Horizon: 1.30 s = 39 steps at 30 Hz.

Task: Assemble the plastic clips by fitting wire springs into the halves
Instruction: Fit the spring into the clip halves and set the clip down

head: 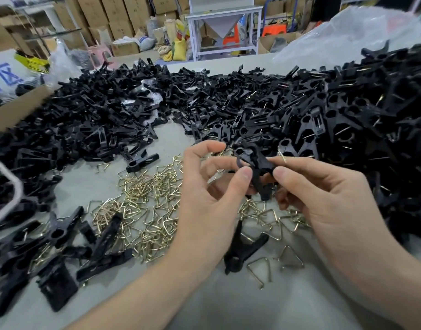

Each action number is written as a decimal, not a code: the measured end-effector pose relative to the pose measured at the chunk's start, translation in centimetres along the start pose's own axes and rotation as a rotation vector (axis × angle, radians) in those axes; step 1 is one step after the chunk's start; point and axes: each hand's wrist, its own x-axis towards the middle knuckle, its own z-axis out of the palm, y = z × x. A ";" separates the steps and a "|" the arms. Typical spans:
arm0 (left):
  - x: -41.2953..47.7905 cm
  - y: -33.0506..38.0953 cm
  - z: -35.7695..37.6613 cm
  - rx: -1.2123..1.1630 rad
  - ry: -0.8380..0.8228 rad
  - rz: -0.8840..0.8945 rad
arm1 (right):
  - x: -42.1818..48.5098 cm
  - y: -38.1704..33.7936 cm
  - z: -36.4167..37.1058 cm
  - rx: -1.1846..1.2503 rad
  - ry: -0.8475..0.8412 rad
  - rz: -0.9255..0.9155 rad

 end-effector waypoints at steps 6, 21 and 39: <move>0.0 0.0 0.0 -0.013 0.018 -0.026 | 0.0 -0.2 0.0 -0.006 0.031 -0.025; 0.3 0.0 0.0 -0.041 -0.017 -0.060 | 0.2 -0.1 -0.2 -0.102 -0.012 -0.025; 0.1 0.4 -0.1 0.274 -0.206 0.104 | 1.8 -0.9 -1.5 0.140 -0.275 0.356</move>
